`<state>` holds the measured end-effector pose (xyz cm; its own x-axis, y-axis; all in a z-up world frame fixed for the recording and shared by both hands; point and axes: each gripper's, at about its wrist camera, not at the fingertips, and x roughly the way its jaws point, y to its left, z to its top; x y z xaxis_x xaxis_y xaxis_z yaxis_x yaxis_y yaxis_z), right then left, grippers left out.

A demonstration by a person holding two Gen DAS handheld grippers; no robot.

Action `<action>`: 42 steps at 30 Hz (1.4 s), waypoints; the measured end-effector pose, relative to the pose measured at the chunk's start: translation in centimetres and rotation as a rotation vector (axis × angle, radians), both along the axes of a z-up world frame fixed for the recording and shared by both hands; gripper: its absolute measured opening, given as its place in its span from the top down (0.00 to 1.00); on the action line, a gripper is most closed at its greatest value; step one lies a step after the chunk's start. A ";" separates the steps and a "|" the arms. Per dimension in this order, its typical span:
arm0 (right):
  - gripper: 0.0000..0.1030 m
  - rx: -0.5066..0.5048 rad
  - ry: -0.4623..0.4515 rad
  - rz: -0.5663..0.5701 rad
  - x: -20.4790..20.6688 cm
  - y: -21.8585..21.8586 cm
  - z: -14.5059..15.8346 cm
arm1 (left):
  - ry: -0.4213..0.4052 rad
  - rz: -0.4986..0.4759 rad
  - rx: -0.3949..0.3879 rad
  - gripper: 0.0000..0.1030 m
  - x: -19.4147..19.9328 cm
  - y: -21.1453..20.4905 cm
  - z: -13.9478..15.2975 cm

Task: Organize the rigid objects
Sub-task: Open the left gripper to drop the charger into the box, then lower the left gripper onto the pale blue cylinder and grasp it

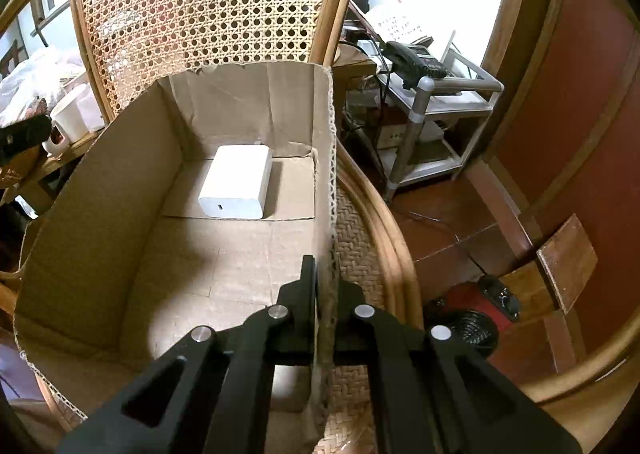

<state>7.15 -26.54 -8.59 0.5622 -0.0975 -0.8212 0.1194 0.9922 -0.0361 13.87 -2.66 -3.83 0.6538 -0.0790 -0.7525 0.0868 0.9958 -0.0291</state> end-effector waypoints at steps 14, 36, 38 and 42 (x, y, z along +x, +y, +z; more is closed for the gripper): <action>0.94 -0.001 0.005 0.004 -0.1 -0.2 -0.3 | 0.230 -0.024 0.259 0.01 0.4 2.1 -5.9; 0.94 -0.014 0.010 0.007 -0.2 0.1 -0.4 | 0.404 -0.038 0.168 0.03 1.6 3.3 -9.4; 0.94 -0.014 0.010 0.008 -0.2 0.1 -0.4 | 0.404 -0.058 0.163 0.11 1.5 3.1 -9.4; 0.94 -0.018 0.011 0.008 -0.2 0.1 -0.3 | 0.445 -0.090 0.139 0.27 1.3 2.5 -10.1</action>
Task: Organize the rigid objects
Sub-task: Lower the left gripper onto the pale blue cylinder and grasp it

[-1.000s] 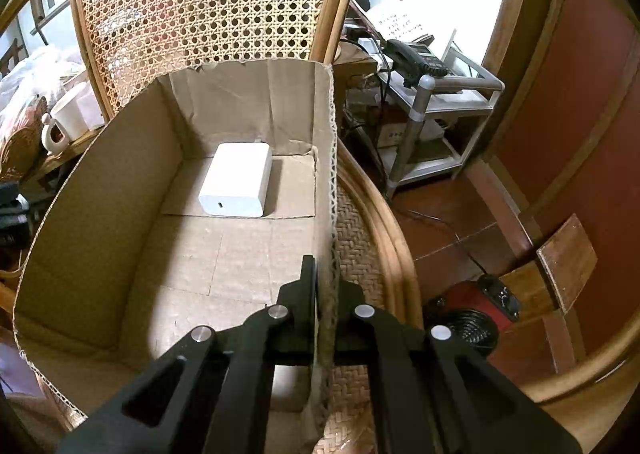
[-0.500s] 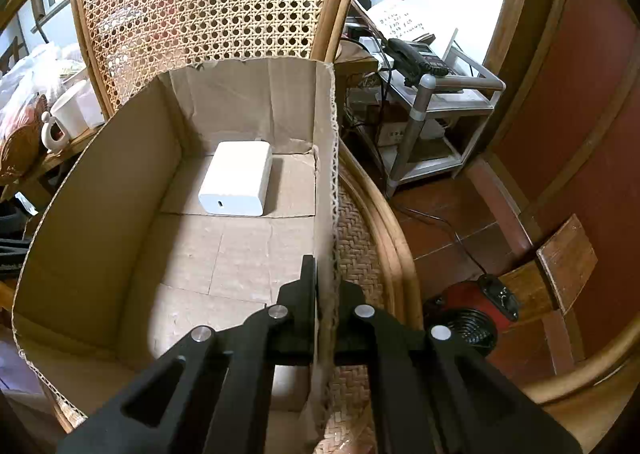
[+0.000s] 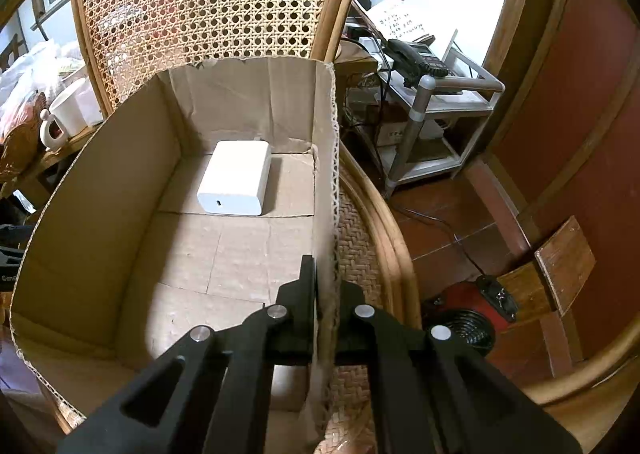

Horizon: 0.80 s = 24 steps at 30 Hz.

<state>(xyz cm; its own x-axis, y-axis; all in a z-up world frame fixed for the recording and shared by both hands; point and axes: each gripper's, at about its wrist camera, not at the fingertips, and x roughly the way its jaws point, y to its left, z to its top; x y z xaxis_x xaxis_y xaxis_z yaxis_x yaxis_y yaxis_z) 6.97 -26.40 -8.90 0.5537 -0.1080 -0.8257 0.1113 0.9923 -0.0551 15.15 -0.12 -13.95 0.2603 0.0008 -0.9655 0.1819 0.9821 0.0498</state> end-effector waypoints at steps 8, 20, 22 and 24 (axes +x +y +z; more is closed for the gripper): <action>0.94 -0.001 0.000 0.000 0.0 0.0 0.0 | 0.023 -0.030 -0.043 0.52 -0.4 -0.7 0.1; 0.94 0.002 -0.002 -0.008 0.4 0.1 0.3 | -0.015 -0.065 -0.046 0.61 -1.6 -2.3 0.4; 0.94 -0.001 -0.002 -0.006 0.4 0.1 0.3 | -0.016 -0.069 -0.051 0.62 -1.7 -2.4 0.5; 0.94 0.002 -0.002 -0.006 0.4 0.0 0.3 | -0.020 -0.085 -0.043 0.64 -1.8 -2.6 0.4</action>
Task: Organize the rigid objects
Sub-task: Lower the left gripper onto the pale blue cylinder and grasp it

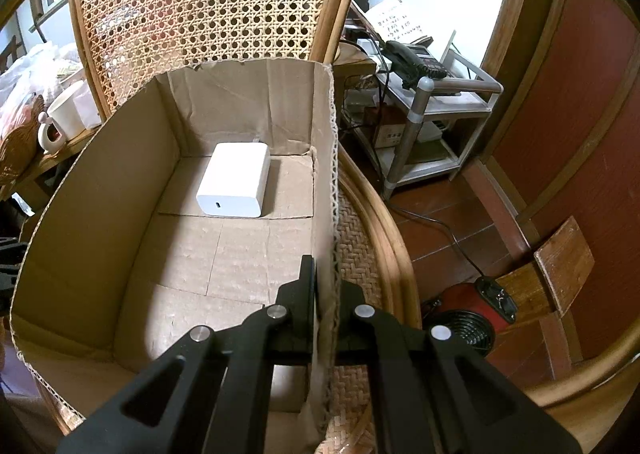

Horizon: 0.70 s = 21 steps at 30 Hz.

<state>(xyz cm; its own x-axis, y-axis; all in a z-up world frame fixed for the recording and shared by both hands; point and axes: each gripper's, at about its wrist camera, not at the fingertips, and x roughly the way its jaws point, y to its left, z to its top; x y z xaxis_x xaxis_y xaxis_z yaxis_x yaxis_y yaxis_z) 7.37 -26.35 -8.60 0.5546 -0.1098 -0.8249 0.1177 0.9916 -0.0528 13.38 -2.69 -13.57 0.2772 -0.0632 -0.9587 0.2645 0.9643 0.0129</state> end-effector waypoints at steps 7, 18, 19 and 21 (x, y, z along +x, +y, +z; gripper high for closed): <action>0.94 -0.004 -0.002 0.007 0.2 -0.1 0.1 | -0.008 -0.002 -0.056 0.68 -0.2 0.3 0.6; 0.94 -0.005 -0.002 0.008 0.2 -0.1 0.1 | -0.114 0.004 -0.053 0.73 -0.6 0.6 2.6; 0.94 -0.004 -0.002 0.008 0.2 -0.1 0.1 | -0.122 0.010 -0.055 0.73 -0.6 0.8 2.8; 0.94 -0.004 -0.003 0.008 0.1 -0.1 0.1 | -0.128 0.021 -0.078 0.74 -0.5 1.2 3.0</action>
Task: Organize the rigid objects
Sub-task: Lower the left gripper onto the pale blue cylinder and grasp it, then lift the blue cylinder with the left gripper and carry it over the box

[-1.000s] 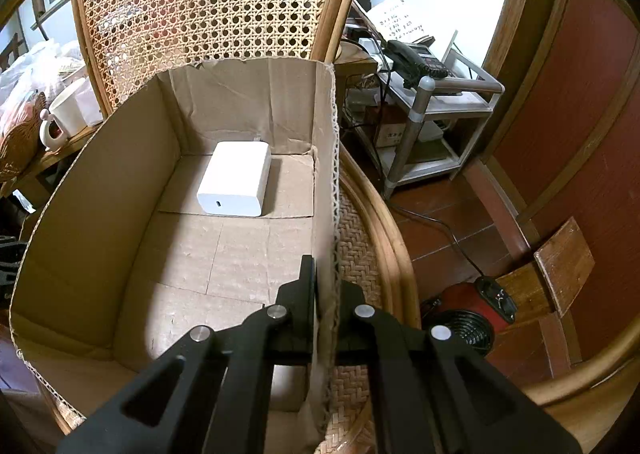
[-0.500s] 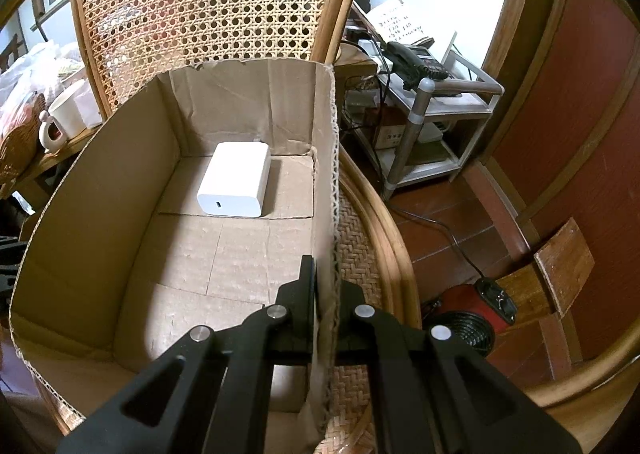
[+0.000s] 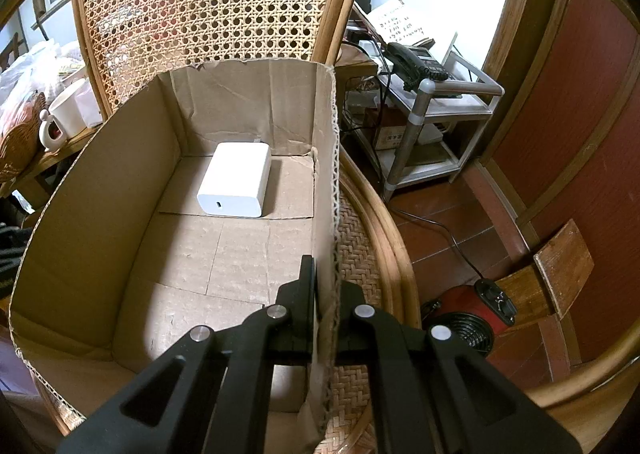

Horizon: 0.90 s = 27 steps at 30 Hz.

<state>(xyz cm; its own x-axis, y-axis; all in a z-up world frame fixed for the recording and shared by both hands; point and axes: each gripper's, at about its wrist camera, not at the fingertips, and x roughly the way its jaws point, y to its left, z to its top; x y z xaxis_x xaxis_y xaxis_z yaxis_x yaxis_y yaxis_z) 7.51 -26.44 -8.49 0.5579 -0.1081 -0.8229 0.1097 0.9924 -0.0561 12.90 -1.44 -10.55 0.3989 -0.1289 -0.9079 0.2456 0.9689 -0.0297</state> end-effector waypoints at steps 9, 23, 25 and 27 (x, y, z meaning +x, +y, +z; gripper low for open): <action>0.94 -0.001 0.000 0.000 0.0 0.0 0.0 | -0.017 0.029 -0.048 0.74 0.0 1.4 0.6; 0.94 -0.004 -0.004 -0.001 0.1 0.0 0.1 | -0.081 0.047 -0.045 0.74 -0.4 1.6 2.0; 0.94 -0.005 -0.003 0.000 0.0 0.0 0.1 | -0.091 0.044 -0.041 0.74 -0.5 1.5 2.2; 0.94 -0.005 -0.004 0.000 0.0 0.0 0.1 | -0.091 0.044 -0.052 0.74 -0.6 1.5 2.3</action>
<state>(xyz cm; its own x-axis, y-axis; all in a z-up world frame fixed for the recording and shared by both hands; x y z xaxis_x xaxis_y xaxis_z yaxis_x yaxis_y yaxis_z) 7.55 -26.47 -8.44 0.5609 -0.1121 -0.8203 0.1102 0.9921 -0.0602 12.28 0.06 -8.21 0.4853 -0.1555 -0.8604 0.2068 0.9765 -0.0599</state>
